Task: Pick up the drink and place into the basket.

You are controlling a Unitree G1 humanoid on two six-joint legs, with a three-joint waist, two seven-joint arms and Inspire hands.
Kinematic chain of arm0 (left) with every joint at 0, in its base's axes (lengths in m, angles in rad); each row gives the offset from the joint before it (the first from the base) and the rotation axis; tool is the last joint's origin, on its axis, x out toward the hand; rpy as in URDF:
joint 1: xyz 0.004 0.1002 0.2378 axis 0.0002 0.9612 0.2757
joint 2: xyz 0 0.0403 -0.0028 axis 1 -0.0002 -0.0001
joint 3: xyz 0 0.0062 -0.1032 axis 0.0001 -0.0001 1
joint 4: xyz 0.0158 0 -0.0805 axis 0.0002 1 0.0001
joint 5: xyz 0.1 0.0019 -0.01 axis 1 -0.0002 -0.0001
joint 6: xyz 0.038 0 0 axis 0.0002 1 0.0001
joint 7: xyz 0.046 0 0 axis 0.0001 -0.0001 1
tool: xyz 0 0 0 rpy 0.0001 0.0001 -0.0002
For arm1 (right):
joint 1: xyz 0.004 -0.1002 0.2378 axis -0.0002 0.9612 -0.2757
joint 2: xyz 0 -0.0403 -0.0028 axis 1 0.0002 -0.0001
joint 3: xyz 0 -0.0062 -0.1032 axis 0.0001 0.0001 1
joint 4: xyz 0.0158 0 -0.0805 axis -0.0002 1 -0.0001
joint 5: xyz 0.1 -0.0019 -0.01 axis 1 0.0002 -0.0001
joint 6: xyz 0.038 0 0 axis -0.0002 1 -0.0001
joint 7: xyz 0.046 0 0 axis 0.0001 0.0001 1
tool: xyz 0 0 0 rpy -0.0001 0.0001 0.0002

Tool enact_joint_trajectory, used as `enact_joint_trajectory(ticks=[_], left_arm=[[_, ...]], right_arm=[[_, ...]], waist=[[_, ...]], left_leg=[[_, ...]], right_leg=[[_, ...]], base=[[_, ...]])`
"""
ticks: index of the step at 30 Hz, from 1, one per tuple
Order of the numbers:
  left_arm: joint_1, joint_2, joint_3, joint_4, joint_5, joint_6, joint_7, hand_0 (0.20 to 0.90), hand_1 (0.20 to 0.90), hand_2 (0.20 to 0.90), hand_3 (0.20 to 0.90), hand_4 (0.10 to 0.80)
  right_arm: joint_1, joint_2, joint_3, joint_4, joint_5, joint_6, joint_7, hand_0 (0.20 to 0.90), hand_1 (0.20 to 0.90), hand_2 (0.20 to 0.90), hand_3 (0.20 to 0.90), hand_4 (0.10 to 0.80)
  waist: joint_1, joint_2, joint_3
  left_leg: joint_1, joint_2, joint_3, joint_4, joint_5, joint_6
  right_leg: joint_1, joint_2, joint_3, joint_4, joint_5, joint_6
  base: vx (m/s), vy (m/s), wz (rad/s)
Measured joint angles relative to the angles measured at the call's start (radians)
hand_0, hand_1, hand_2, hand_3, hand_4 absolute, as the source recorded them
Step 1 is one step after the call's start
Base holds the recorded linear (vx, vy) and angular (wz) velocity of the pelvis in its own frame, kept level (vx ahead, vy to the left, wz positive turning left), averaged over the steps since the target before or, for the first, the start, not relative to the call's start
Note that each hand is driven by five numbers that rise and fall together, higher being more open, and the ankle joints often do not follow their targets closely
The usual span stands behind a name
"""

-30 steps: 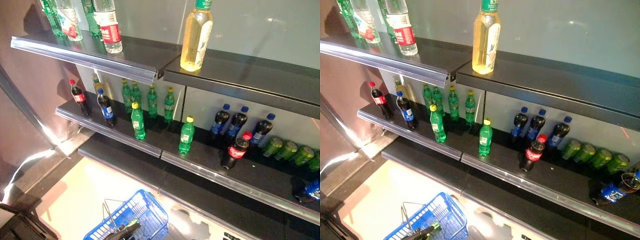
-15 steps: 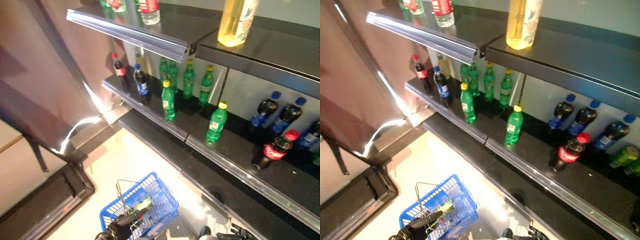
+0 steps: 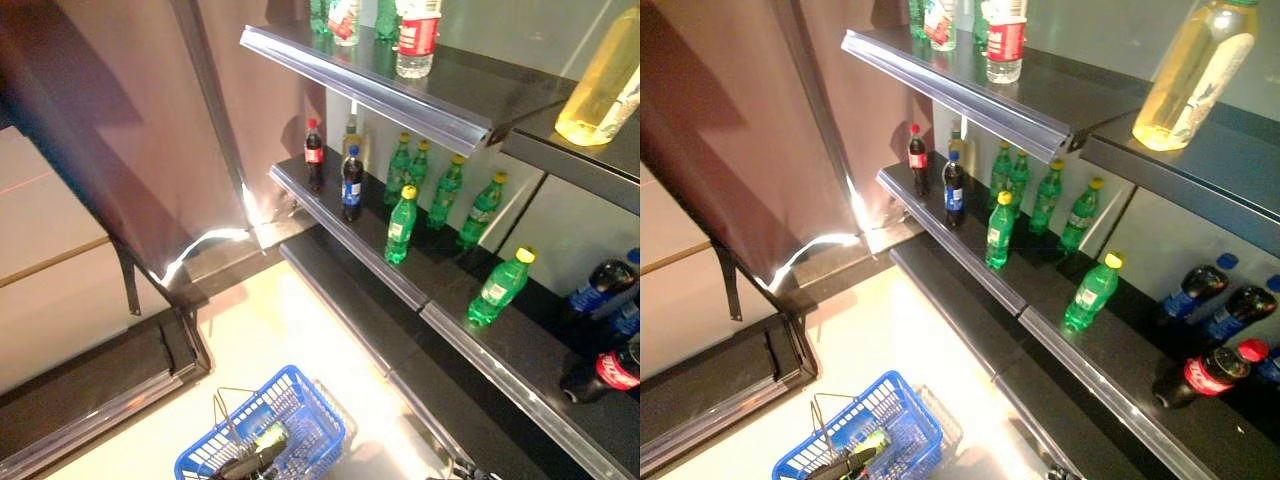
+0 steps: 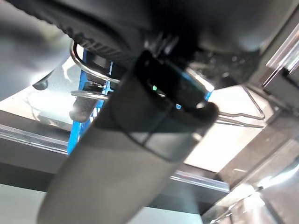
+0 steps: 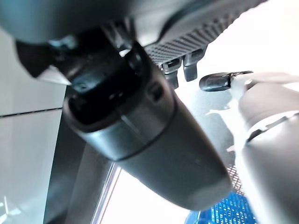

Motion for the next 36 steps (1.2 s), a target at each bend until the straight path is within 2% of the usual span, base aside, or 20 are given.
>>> enact_joint_trajectory(ticks=[6, 9, 12, 13, 15, 16, 17, 18, 20, 23, 24, 26, 27, 28, 29, 30, 31, 32, 34, 36], left_arm=[[-0.009, 0.022, 0.002, 0.000, 0.001, -0.001, -0.012, 0.300, 0.300, 0.300, 0.200, 0.100], [-0.017, 0.028, 0.002, 0.003, 0.001, 0.000, -0.012, 0.300, 0.300, 0.300, 0.200, 0.100], [-0.054, 0.020, -0.009, 0.024, 0.007, 0.009, -0.012, 0.300, 0.300, 0.300, 0.200, 0.100], [-0.064, 0.017, -0.012, 0.026, 0.008, 0.014, -0.012, 0.300, 0.300, 0.300, 0.200, 0.100], [-0.067, 0.020, -0.020, 0.028, 0.007, 0.016, -0.012, 0.300, 0.300, 0.300, 0.200, 0.100], [-0.074, 0.023, -0.032, 0.032, 0.007, 0.017, -0.012, 0.300, 0.300, 0.300, 0.200, 0.100], [-0.085, 0.027, -0.049, 0.035, 0.007, 0.020, -0.012, 0.300, 0.300, 0.300, 0.200, 0.100], [-0.099, 0.024, -0.058, 0.038, 0.007, 0.023, -0.012, 0.300, 0.300, 0.300, 0.200, 0.100], [-0.110, 0.010, -0.069, 0.038, 0.007, 0.023, -0.012, 0.300, 0.300, 0.300, 0.200, 0.100], [-0.121, -0.001, -0.069, 0.038, 0.007, 0.022, -0.014, 0.300, 0.300, 0.300, 0.200, 0.100], [-0.121, -0.003, -0.069, 0.038, 0.007, 0.022, -0.014, 0.300, 0.300, 0.300, 0.200, 0.100], [-0.121, -0.005, -0.071, 0.039, 0.008, 0.022, -0.014, 0.300, 0.300, 0.300, 0.200, 0.100], [-0.118, -0.002, -0.075, 0.039, 0.008, 0.021, -0.014, 0.300, 0.300, 0.300, 0.200, 0.100], [-0.110, 0.006, -0.083, 0.039, 0.008, 0.021, -0.015, 0.300, 0.300, 0.300, 0.200, 0.100], [-0.109, 0.004, -0.087, 0.040, 0.022, 0.022, -0.010, 0.300, 0.300, 0.300, 0.200, 0.100], [-0.110, 0.000, -0.090, 0.042, 0.036, 0.022, -0.011, 0.300, 0.300, 0.300, 0.200, 0.100], [-0.118, -0.005, -0.103, 0.038, 0.046, 0.022, -0.012, 0.300, 0.300, 0.300, 0.200, 0.100], [-0.119, -0.005, -0.109, 0.038, 0.047, 0.022, -0.012, 0.300, 0.300, 0.300, 0.200, 0.100], [-0.120, -0.004, -0.125, 0.035, 0.051, 0.023, -0.013, 0.300, 0.300, 0.300, 0.200, 0.100], [-0.132, -0.003, -0.125, 0.035, 0.051, 0.022, -0.013, 0.300, 0.300, 0.300, 0.200, 0.100]], right_arm=[[0.006, 0.018, -0.002, 0.009, -0.023, 0.000, 0.001, 0.900, 0.900, 0.900, 0.900, 0.800], [0.012, 0.020, -0.002, 0.010, -0.023, -0.001, 0.001, 0.900, 0.900, 0.900, 0.900, 0.800], [0.024, 0.012, -0.021, 0.011, -0.011, -0.009, 0.001, 0.900, 0.900, 0.900, 0.900, 0.800], [0.027, 0.004, -0.038, 0.010, 0.005, -0.010, 0.001, 0.900, 0.900, 0.900, 0.900, 0.800], [0.022, -0.004, -0.040, 0.005, 0.019, -0.029, 0.004, 0.900, 0.900, 0.900, 0.900, 0.800], [0.012, -0.002, -0.036, 0.005, 0.018, -0.039, 0.005, 0.900, 0.900, 0.900, 0.900, 0.800], [0.004, 0.002, -0.035, 0.006, 0.017, -0.046, 0.006, 0.900, 0.900, 0.900, 0.900, 0.800], [-0.002, 0.009, -0.036, 0.006, 0.018, -0.048, 0.007, 0.900, 0.900, 0.900, 0.900, 0.800], [-0.015, 0.019, -0.036, 0.006, 0.020, -0.050, 0.007, 0.900, 0.900, 0.900, 0.900, 0.800], [-0.030, 0.025, -0.035, 0.007, 0.020, -0.052, 0.008, 0.900, 0.900, 0.900, 0.900, 0.800], [-0.036, 0.025, -0.035, 0.007, 0.020, -0.052, 0.008, 0.900, 0.900, 0.900, 0.900, 0.800], [-0.030, 0.026, -0.032, 0.011, 0.021, -0.045, 0.008, 0.900, 0.900, 0.900, 0.900, 0.800], [-0.018, 0.027, -0.030, 0.017, 0.021, -0.039, 0.008, 0.900, 0.900, 0.900, 0.900, 0.800], [-0.006, 0.034, -0.030, 0.031, 0.026, -0.036, 0.008, 0.900, 0.900, 0.900, 0.900, 0.800], [0.011, 0.037, -0.032, 0.041, 0.030, -0.031, 0.006, 0.900, 0.900, 0.900, 0.900, 0.800], [0.028, 0.036, -0.033, 0.051, 0.041, -0.028, 0.005, 0.900, 0.900, 0.900, 0.900, 0.800], [0.040, 0.035, -0.033, 0.054, 0.065, -0.028, 0.001, 0.900, 0.900, 0.900, 0.900, 0.800], [0.042, 0.035, -0.033, 0.054, 0.071, -0.028, -0.001, 0.900, 0.900, 0.900, 0.900, 0.800], [0.030, 0.033, -0.034, 0.032, 0.096, -0.029, -0.005, 0.900, 0.900, 0.900, 0.900, 0.800], [0.008, 0.036, -0.034, 0.008, 0.098, -0.030, -0.006, 0.900, 0.900, 0.900, 0.900, 0.800]], waist=[[0.002, -0.056, 0.015], [-0.009, -0.074, 0.022], [-0.015, -0.051, 0.045], [-0.019, -0.039, 0.059], [-0.030, -0.034, 0.070], [-0.034, -0.027, 0.074], [-0.038, -0.021, 0.078], [-0.044, -0.013, 0.086], [-0.069, 0.000, 0.100], [-0.082, 0.009, 0.121], [-0.088, 0.008, 0.128], [-0.092, -0.003, 0.132], [-0.090, -0.024, 0.131], [-0.092, -0.054, 0.122], [-0.095, -0.066, 0.121], [-0.101, -0.058, 0.118], [-0.108, -0.045, 0.115], [-0.112, -0.040, 0.113], [-0.120, -0.031, 0.105], [-0.124, -0.037, 0.101]], left_leg=[[-0.001, -0.006, 0.002, -0.008, -0.006, -0.003], [-0.002, -0.015, -0.003, -0.009, -0.015, 0.012], [-0.001, -0.015, -0.028, -0.009, -0.016, 0.043], [0.000, -0.022, -0.038, -0.009, -0.016, 0.059], [0.012, -0.031, -0.072, -0.009, -0.012, 0.092], [0.008, -0.027, -0.092, -0.009, -0.013, 0.098], [-0.003, -0.027, -0.132, -0.009, -0.010, 0.104], [-0.010, -0.028, -0.162, -0.008, -0.003, 0.115], [-0.017, -0.036, -0.218, -0.008, 0.001, 0.125], [-0.008, -0.042, -0.277, -0.002, -0.005, 0.129], [-0.002, -0.042, -0.301, -0.002, -0.009, 0.128], [0.010, -0.051, -0.332, -0.002, -0.020, 0.120], [0.024, -0.067, -0.342, -0.002, -0.031, 0.108], [0.035, -0.088, -0.353, -0.004, -0.044, 0.099], [0.056, -0.092, -0.361, -0.009, -0.060, 0.088], [0.070, -0.081, -0.347, -0.002, -0.070, 0.082], [0.077, -0.057, -0.323, 0.023, -0.089, 0.066], [0.078, -0.050, -0.317, 0.031, -0.096, 0.052], [0.072, -0.026, -0.299, 0.086, -0.129, 0.027], [0.025, -0.033, -0.287, 0.206, -0.159, -0.003]], right_leg=[[-0.001, -0.010, -0.003, 0.015, 0.000, 0.000], [-0.023, -0.037, 0.002, 0.066, -0.003, 0.005], [-0.090, -0.074, 0.010, 0.242, -0.003, 0.005], [-0.138, -0.107, 0.022, 0.364, 0.000, 0.007], [-0.208, -0.139, 0.064, 0.497, 0.014, 0.018], [-0.231, -0.114, 0.089, 0.507, -0.024, 0.039], [-0.246, -0.068, 0.133, 0.488, -0.042, 0.054], [-0.255, -0.037, 0.153, 0.463, -0.054, 0.048], [-0.253, 0.023, 0.147, 0.383, -0.056, 0.044], [-0.265, 0.110, 0.158, 0.226, -0.029, 0.007], [-0.278, 0.142, 0.177, 0.185, -0.017, -0.006], [-0.307, 0.173, 0.173, 0.134, 0.019, -0.024], [-0.301, 0.172, 0.173, 0.090, 0.040, -0.016], [-0.284, 0.154, 0.178, 0.057, 0.034, 0.001], [-0.260, 0.143, 0.180, 0.058, 0.082, -0.043], [-0.244, 0.155, 0.180, 0.063, 0.074, -0.053], [-0.221, 0.175, 0.188, 0.063, 0.055, -0.083], [-0.214, 0.184, 0.195, 0.066, 0.051, -0.095], [-0.193, 0.201, 0.200, 0.081, 0.027, -0.172], [-0.176, 0.200, 0.205, 0.075, 0.018, -0.186]], base=[[0.017, 0.202, 0.00], [0.014, 0.230, 0.01], [0.038, 0.258, 0.27], [-0.032, 0.200, 0.47], [0.010, 0.150, 0.40], [0.112, 0.111, 0.44], [0.113, 0.043, 0.55], [0.127, 0.011, 0.70], [0.170, -0.029, 0.82], [0.223, -0.028, 0.64], [0.252, -0.006, 0.68], [0.259, -0.009, 0.71], [0.316, -0.023, 0.75], [0.318, -0.045, 0.91], [0.316, -0.072, 1.02], [0.240, -0.085, 1.14], [0.189, -0.072, 0.93], [0.149, -0.072, 0.73], [0.179, -0.102, 0.42], [0.136, -0.090, 0.20]])
